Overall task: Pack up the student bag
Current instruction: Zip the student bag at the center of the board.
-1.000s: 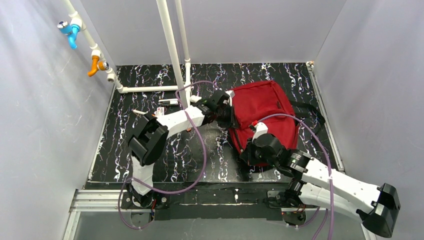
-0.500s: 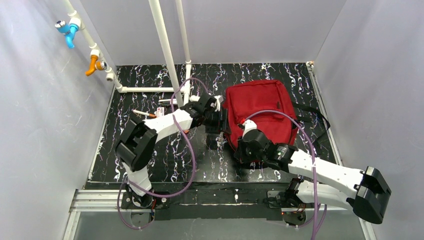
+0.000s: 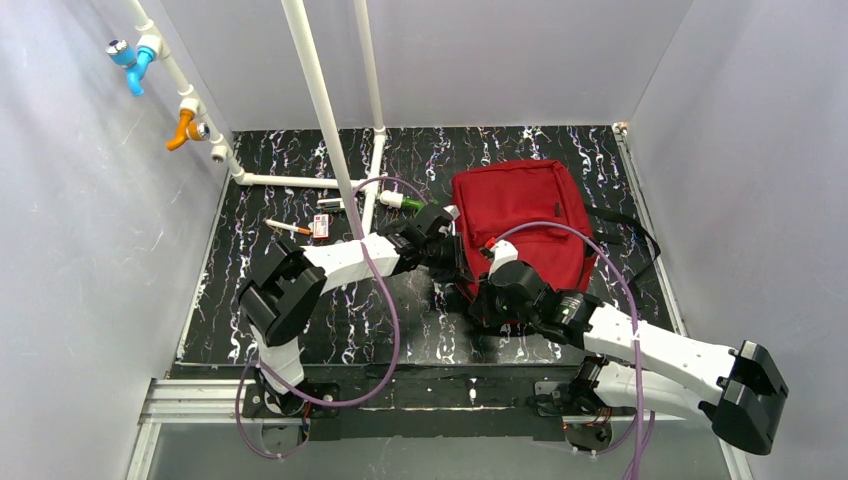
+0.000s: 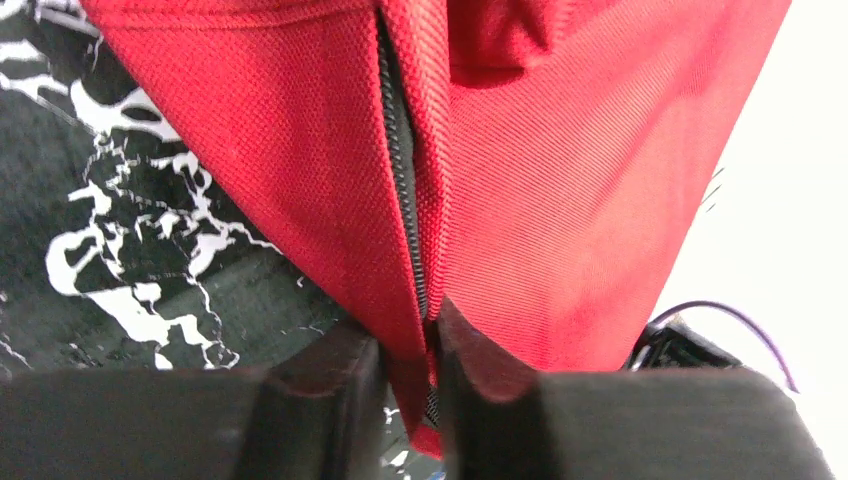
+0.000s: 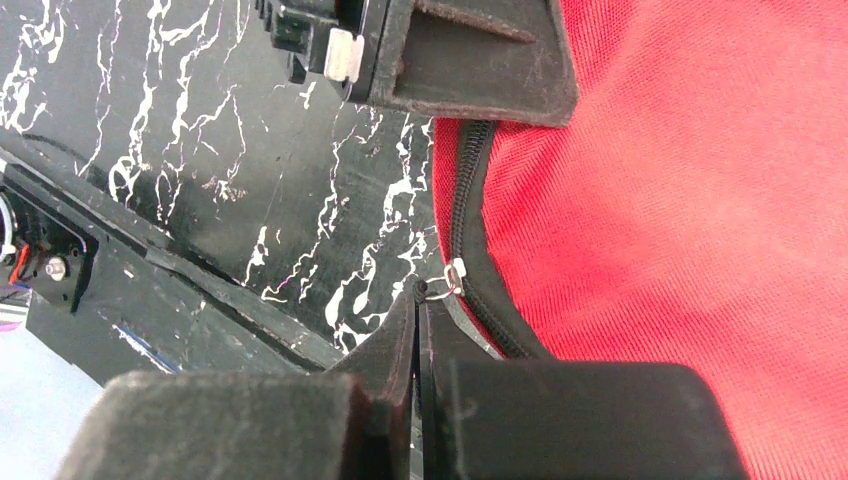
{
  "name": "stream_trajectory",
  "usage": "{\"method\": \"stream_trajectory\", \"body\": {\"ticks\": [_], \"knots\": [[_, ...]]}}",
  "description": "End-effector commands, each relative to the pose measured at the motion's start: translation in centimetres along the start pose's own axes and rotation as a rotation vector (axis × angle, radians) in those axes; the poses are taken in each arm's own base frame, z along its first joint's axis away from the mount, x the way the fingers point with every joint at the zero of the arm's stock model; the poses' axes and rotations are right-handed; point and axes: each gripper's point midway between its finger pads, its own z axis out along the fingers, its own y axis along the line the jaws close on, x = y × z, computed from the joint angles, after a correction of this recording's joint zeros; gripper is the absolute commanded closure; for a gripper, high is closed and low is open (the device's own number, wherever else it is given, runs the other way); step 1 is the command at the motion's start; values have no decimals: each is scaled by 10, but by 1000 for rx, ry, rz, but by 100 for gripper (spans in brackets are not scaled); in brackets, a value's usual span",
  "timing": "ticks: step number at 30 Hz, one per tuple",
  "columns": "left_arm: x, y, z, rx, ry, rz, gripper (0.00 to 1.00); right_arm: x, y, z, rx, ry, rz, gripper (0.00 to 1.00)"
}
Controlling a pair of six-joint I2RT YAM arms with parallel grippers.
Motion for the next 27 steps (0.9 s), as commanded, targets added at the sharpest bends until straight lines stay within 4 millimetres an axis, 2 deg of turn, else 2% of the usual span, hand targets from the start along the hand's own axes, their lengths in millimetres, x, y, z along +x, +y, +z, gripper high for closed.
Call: {"method": "stream_trajectory", "body": {"ticks": [1, 2, 6, 9, 11, 13, 14, 15, 16, 17, 19, 21, 24, 27], "knots": [[-31, -11, -6, -15, -84, 118, 94, -11, 5, -12, -26, -51, 18, 99], [-40, -5, -8, -45, -97, 137, 100, -9, 3, -13, -16, -45, 15, 99], [-90, 23, -17, -149, -109, 205, 100, 12, -9, -20, 10, 21, -3, 99], [-133, 43, -26, -235, -135, 269, 100, 18, -11, -24, -4, 32, -8, 99], [-154, 45, -29, -259, -145, 333, 100, 17, -10, -24, -11, 22, -7, 99], [-164, 45, -32, -280, -133, 375, 100, 13, -8, -23, -18, 1, -1, 99], [-164, 42, -31, -270, -117, 389, 100, 9, -9, -22, -3, -14, 1, 99], [-159, 39, -31, -248, -95, 383, 95, 5, -10, -21, 10, -29, 3, 99], [-153, 35, -31, -225, -76, 363, 81, 0, -11, -19, 22, -47, 5, 99], [-141, 28, -31, -174, -42, 338, 73, -5, -12, -16, 31, -62, 8, 99], [-120, 20, -33, -131, -13, 309, 59, -14, -9, -10, 42, -82, 0, 99], [-101, 9, -38, -111, -12, 339, 49, -22, -9, -2, 62, -72, -24, 99], [-73, -4, -51, -110, -35, 484, 45, -31, -15, 6, 105, -22, -77, 99], [-66, -7, -76, -114, -134, 613, 46, -37, -21, 1, 118, 10, -139, 99]]}}
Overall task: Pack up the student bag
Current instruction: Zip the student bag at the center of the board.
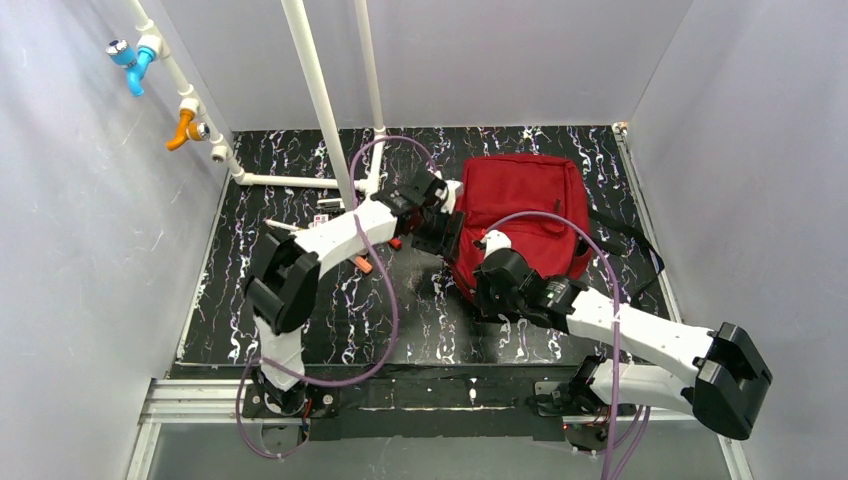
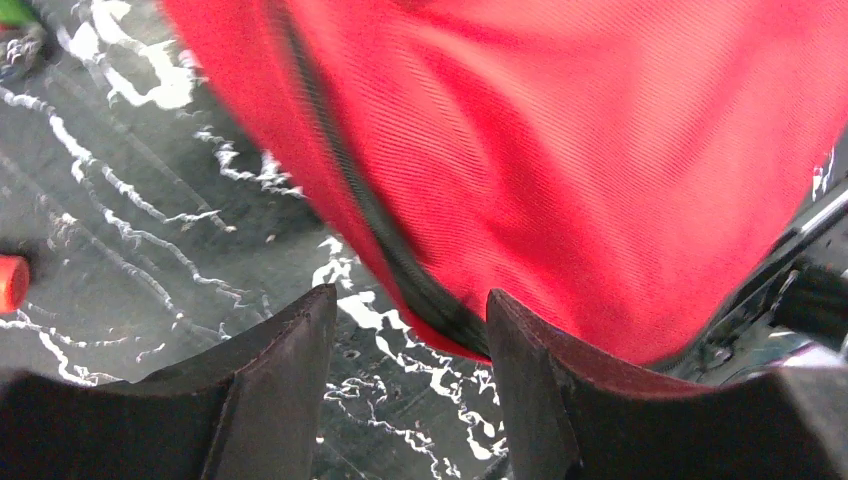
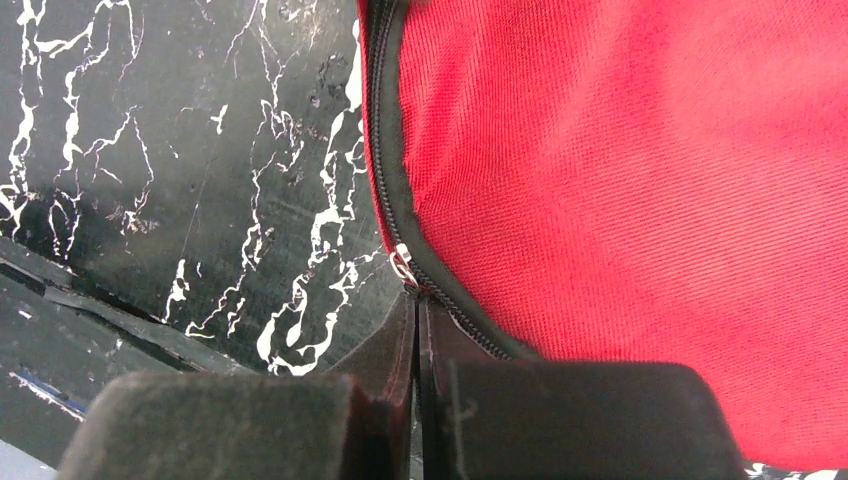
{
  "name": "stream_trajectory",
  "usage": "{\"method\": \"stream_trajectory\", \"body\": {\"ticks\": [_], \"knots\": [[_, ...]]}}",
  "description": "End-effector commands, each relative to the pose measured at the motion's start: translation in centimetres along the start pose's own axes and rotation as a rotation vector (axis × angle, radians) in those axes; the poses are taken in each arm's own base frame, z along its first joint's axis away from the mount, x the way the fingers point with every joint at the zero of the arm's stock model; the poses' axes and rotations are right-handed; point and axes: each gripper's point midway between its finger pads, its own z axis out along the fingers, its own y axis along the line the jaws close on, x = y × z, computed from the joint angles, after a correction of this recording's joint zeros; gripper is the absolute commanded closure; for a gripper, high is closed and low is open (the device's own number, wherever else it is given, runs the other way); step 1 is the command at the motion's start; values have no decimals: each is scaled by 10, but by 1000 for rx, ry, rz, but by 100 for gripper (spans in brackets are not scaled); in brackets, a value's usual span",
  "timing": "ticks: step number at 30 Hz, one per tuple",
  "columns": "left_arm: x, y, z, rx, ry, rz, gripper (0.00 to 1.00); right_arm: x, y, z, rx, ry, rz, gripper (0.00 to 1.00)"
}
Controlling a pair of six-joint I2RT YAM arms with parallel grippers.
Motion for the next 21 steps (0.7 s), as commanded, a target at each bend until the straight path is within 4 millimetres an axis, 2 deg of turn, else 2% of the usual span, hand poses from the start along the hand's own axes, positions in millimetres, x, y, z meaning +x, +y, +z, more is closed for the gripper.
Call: {"method": "stream_trajectory", "body": {"ticks": [1, 3, 4, 6, 8, 12, 14, 17, 21], "knots": [[-11, -30, -54, 25, -244, 247, 48, -28, -2, -15, -19, -18, -92, 99], [-12, -41, -78, 94, -404, 341, 48, -30, -6, -22, -34, -16, -104, 99], [-19, -51, -92, 138, -515, 401, 46, -32, -6, -25, -48, -20, -104, 99], [-11, -63, -106, 184, -593, 519, 45, -33, -4, -30, -87, -29, -111, 99], [1, -73, -107, 229, -608, 655, 42, -34, 4, -34, -137, -39, -118, 99], [25, -96, -94, 247, -614, 972, 35, -36, 14, -37, -193, -50, -114, 99], [30, -101, -84, 242, -620, 1085, 32, -38, 15, -37, -195, -54, -108, 99], [32, -102, -65, 261, -589, 1153, 33, -39, 20, -40, -217, -49, -109, 99], [38, -99, -39, 279, -545, 1161, 35, -42, 18, -45, -203, -40, -109, 99]]}}
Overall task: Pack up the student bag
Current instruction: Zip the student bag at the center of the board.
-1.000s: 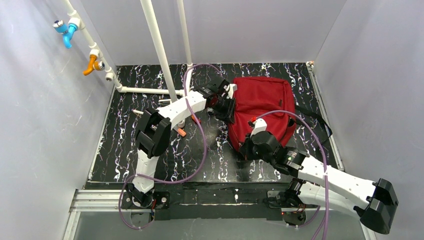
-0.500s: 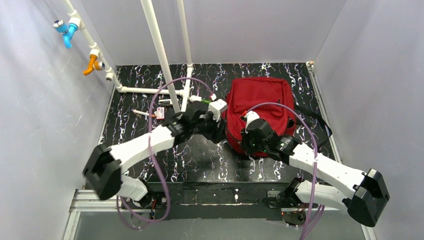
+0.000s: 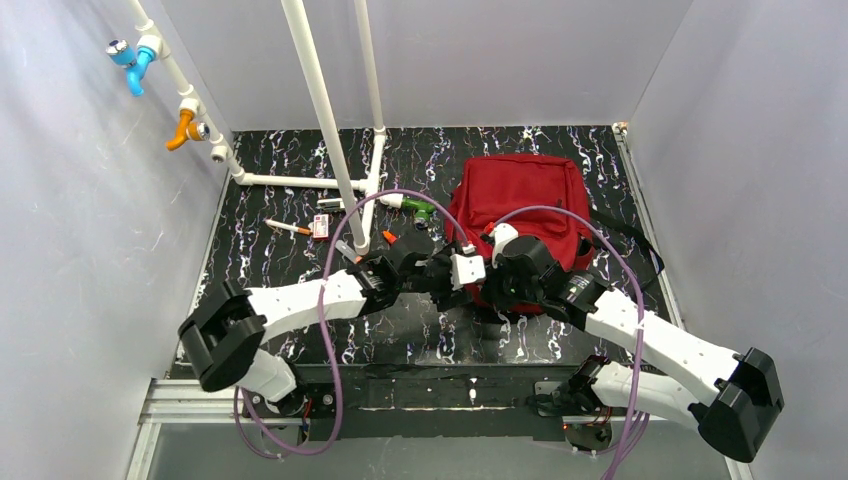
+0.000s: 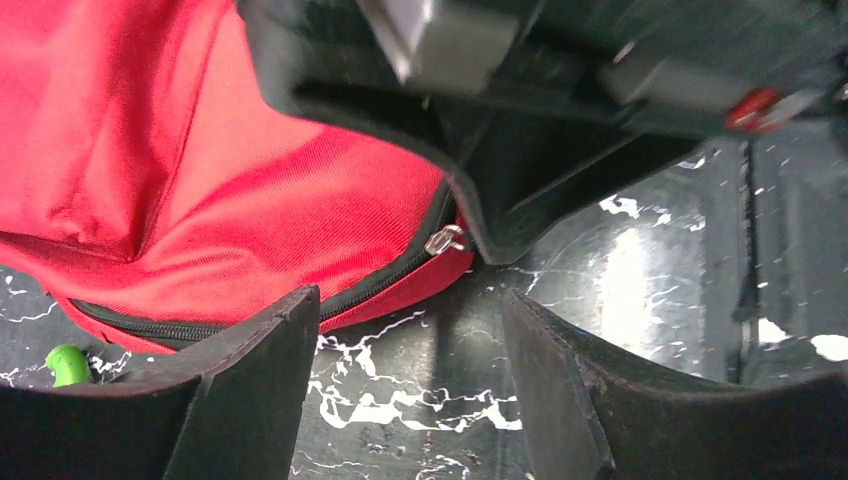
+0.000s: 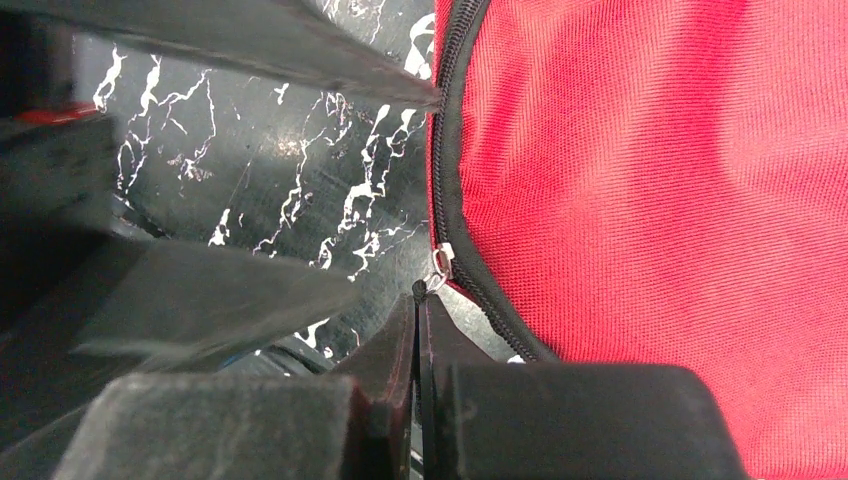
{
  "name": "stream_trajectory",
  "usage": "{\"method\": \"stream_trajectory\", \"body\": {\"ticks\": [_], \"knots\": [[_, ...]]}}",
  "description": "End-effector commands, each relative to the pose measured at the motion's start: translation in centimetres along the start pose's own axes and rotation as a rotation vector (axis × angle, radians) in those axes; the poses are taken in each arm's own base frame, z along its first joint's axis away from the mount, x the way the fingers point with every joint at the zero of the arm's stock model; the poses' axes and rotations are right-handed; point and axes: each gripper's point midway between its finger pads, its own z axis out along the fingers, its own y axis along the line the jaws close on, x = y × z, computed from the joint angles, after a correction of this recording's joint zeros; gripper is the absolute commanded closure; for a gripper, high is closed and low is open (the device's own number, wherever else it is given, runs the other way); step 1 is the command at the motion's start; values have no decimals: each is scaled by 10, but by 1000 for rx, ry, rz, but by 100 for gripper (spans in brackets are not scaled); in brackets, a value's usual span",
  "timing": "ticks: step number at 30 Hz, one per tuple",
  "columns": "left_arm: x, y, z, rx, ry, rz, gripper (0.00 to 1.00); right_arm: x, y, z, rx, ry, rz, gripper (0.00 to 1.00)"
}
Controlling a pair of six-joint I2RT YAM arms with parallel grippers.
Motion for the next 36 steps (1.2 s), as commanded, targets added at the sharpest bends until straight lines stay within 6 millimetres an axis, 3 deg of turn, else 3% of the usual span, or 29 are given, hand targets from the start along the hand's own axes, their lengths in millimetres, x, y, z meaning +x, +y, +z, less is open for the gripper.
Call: {"method": "stream_trajectory", "body": {"ticks": [1, 5, 8, 11, 12, 15, 19, 22, 27, 29, 31, 33, 36], "knots": [[4, 6, 17, 10, -27, 105, 36, -24, 15, -16, -54, -48, -13, 99], [19, 21, 40, -83, -41, 110, 41, -24, 16, -19, -58, -50, -13, 99], [23, 34, 51, -167, -56, 97, 53, -23, 15, -18, -54, -38, -18, 99], [31, 52, 52, -279, -18, 103, 93, -21, 8, -17, -17, -29, -18, 99], [35, 56, 49, -309, 1, 110, 100, -21, 1, -18, 28, -30, -10, 99], [55, 60, 27, -396, 48, 124, 100, -18, -34, -26, 238, -4, 31, 99], [82, 54, -3, -431, 99, 119, 100, -18, -77, -52, 480, -7, 114, 99], [93, 50, -20, -441, 98, 82, 100, -19, -84, -66, 525, -6, 151, 99], [93, 57, -36, -489, 92, 76, 100, -10, -91, -76, 577, 40, 178, 99], [91, 60, -38, -498, 91, 76, 100, -16, -96, -85, 618, 17, 184, 99], [84, 55, -37, -467, 67, 62, 100, -27, -87, -85, 562, -12, 171, 99], [69, 43, -32, -386, 11, 26, 76, -41, -61, -76, 391, -44, 130, 99], [24, 27, -25, -299, -113, -19, 49, -54, -35, -70, 231, -97, 92, 99]]}}
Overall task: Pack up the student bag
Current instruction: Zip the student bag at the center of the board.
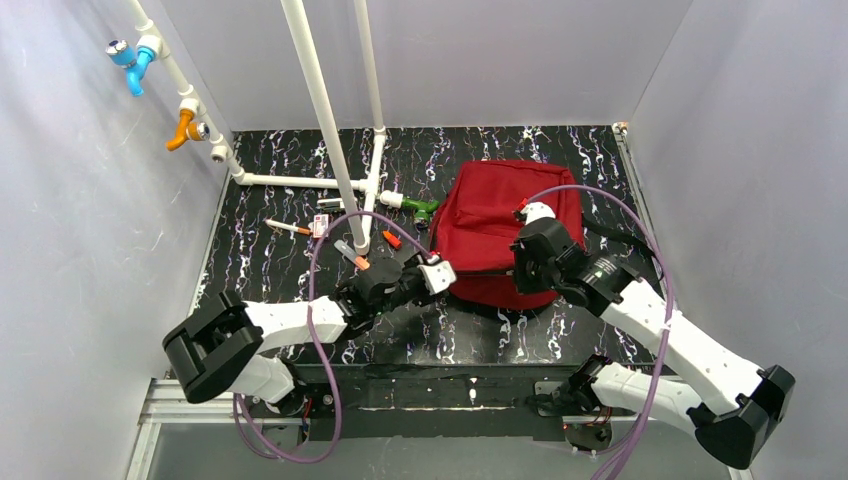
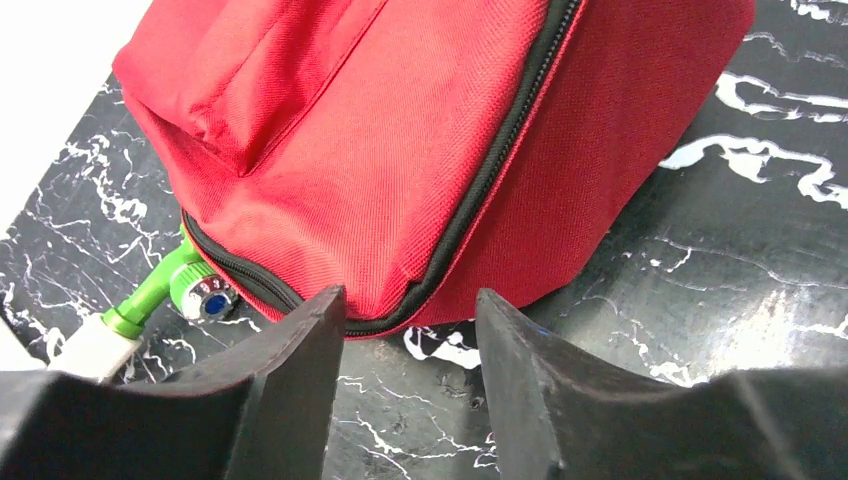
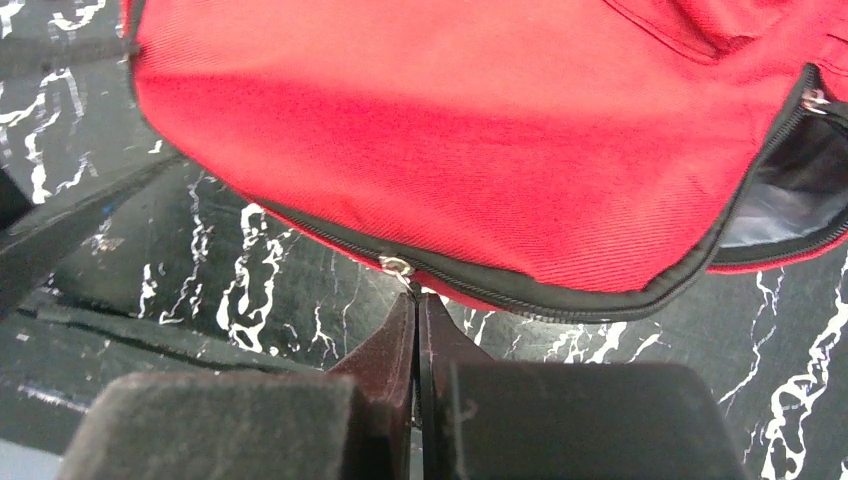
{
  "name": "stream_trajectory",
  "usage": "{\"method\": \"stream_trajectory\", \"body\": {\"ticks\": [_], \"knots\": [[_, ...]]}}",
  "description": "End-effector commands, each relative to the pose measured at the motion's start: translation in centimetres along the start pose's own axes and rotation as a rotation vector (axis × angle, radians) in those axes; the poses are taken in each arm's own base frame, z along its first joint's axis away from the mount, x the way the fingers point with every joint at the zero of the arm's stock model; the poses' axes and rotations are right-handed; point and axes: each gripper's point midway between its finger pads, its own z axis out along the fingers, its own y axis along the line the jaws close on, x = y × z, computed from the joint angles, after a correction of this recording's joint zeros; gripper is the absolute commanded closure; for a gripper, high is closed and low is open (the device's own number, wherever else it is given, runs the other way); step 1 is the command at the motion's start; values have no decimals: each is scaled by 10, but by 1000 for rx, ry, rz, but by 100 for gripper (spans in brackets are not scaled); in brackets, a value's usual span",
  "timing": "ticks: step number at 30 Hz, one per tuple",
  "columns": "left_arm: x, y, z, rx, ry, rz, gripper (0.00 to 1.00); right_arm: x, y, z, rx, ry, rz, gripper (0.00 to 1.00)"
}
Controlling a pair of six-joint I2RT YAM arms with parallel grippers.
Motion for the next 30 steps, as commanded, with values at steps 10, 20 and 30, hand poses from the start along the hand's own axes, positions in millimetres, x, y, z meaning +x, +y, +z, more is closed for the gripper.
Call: {"method": "stream_trajectory", "body": {"ticks": [10, 20, 30], "knots": [[-93, -46, 59, 153, -118, -5, 37, -18, 31, -17, -211, -72, -74, 99], [-28, -14, 37, -40, 66, 24, 100, -18, -3, -16, -21, -67, -62, 99], [7, 6, -20, -54, 75, -117, 100, -9, -58, -25, 265, -56, 14, 99]]}}
